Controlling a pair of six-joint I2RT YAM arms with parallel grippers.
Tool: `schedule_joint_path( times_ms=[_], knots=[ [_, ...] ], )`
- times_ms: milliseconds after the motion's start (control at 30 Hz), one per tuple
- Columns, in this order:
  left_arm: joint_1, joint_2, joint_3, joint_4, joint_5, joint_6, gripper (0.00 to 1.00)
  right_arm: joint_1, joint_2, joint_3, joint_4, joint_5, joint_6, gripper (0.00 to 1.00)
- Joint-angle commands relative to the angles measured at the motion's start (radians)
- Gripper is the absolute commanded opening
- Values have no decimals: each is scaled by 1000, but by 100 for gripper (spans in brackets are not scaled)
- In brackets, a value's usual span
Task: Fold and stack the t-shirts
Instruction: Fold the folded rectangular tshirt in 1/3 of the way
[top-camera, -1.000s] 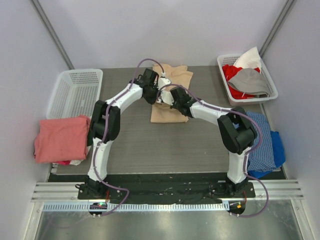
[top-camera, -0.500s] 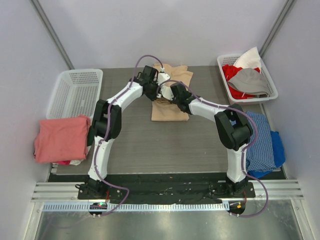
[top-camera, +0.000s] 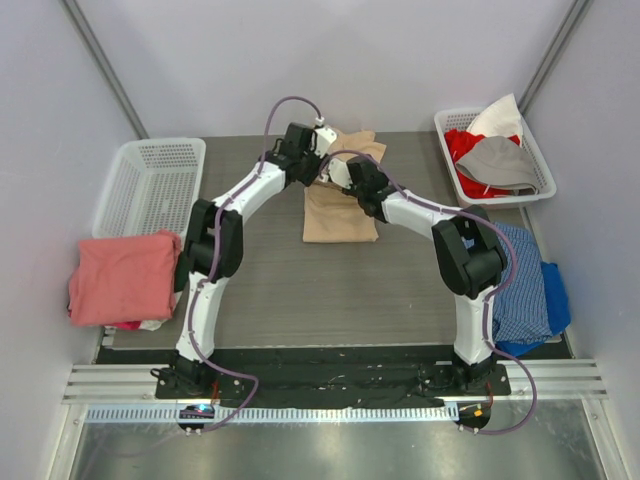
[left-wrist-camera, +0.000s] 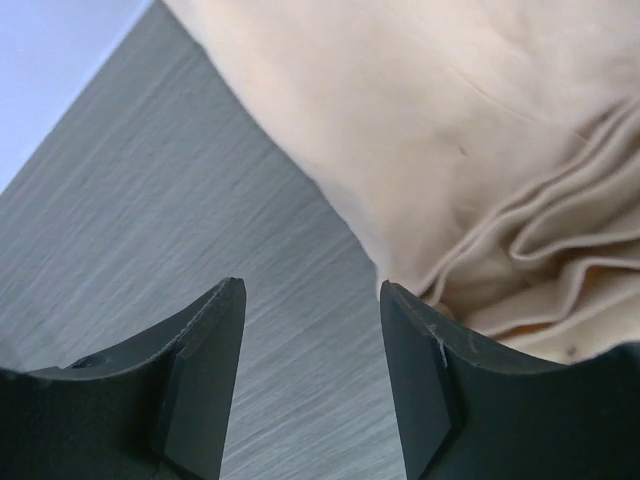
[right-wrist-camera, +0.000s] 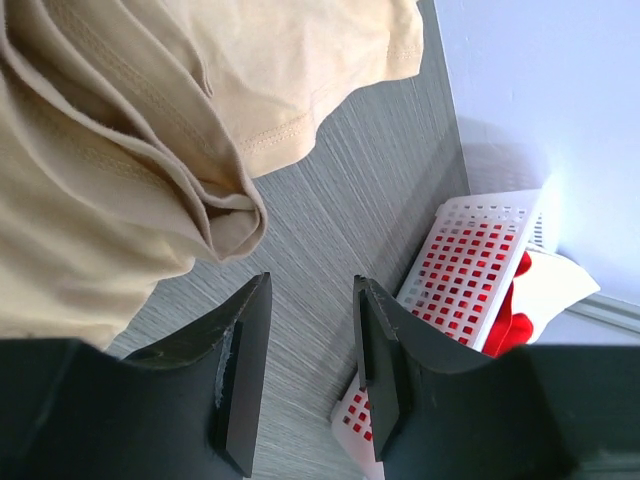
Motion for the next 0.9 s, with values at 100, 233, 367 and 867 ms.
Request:
schedule_joint_path(
  times_ms=[100, 233, 367, 867],
  knots=[
    [11, -98, -26, 105, -71, -18, 63, -1, -29, 29, 20, -4, 51, 45],
    [11, -193, -96, 105, -42, -24, 64, 3, -70, -11, -1, -17, 86, 45],
    [11, -267, -205, 109, 3, -29, 65, 6, -100, -37, -10, -53, 112, 45],
    [11, -233, -248, 101, 81, -47, 66, 12, 6, 55, -23, -83, 118, 45]
  ],
)
